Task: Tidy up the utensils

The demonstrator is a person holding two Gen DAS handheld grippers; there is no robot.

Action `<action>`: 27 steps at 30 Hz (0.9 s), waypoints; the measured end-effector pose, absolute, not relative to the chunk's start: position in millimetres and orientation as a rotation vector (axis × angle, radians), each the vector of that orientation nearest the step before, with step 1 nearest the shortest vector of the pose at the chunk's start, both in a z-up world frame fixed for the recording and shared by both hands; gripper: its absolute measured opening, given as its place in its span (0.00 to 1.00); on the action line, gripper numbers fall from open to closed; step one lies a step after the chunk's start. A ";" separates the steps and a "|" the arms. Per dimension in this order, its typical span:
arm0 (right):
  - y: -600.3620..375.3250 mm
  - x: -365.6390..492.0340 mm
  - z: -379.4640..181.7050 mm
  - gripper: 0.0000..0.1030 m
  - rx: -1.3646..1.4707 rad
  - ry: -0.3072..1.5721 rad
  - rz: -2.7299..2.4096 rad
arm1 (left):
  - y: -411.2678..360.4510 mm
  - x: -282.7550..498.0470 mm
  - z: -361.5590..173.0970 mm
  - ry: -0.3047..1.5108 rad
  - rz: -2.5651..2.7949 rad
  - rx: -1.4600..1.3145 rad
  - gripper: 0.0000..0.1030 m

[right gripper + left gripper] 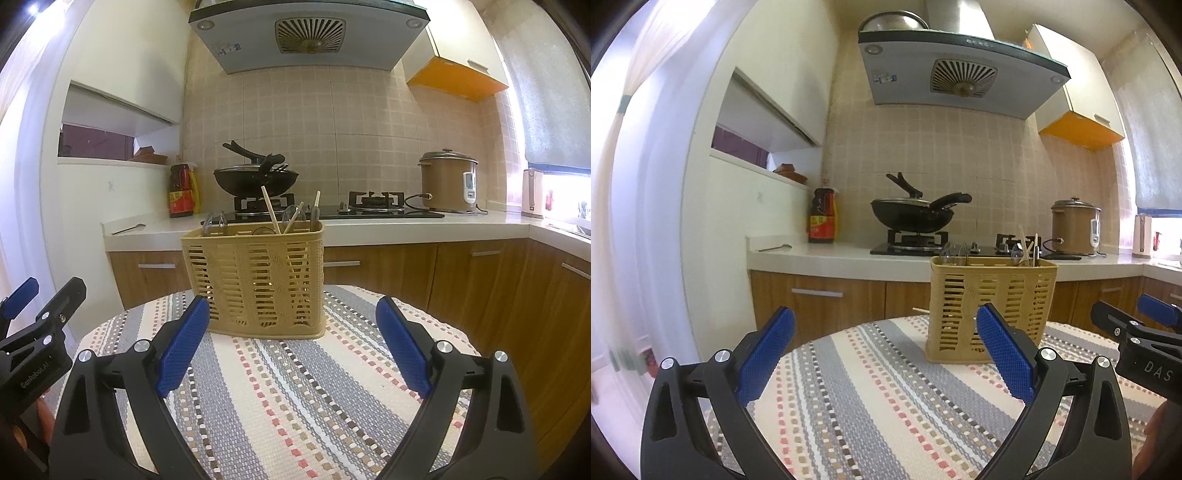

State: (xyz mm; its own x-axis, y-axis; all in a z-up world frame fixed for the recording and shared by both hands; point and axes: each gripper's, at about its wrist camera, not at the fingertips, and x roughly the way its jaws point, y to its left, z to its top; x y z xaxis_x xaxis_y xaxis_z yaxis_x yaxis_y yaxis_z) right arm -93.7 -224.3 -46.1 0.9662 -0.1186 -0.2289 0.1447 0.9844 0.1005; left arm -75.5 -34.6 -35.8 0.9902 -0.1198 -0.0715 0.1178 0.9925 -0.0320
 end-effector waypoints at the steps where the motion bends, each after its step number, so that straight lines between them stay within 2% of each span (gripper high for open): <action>1: -224.2 -93.3 -46.4 0.84 0.116 0.226 -0.135 | -35.0 -75.5 -36.0 0.075 -0.120 -0.026 0.93; 27: -224.0 -90.1 -47.8 0.87 0.111 0.242 -0.151 | -38.3 -70.8 -37.9 0.095 -0.095 -0.011 0.93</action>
